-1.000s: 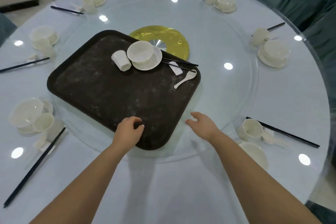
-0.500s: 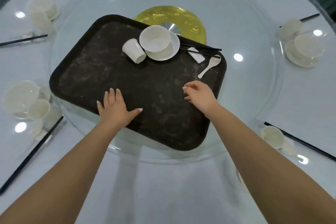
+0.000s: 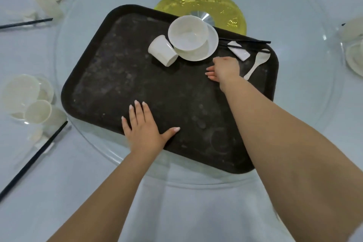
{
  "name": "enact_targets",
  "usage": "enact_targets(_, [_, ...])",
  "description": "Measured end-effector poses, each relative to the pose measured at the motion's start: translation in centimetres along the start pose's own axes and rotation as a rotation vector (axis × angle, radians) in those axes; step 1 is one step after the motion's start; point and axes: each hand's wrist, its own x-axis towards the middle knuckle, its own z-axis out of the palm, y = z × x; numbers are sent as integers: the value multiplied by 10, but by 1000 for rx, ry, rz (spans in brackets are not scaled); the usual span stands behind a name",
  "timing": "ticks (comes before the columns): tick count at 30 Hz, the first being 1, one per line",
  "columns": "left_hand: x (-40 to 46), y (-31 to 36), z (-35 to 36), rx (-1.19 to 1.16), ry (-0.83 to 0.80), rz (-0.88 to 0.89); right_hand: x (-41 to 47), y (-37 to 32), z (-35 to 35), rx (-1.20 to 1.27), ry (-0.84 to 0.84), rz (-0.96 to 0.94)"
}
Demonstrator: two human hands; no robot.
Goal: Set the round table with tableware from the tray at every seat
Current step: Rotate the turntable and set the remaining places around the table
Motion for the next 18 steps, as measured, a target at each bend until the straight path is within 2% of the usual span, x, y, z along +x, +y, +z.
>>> enact_targets(10, [-13, 18, 8, -30, 51, -23, 39, -15, 10, -148, 48, -106])
enact_targets(18, [-13, 20, 4, -46, 21, -23, 19, -5, -11, -28, 101, -89])
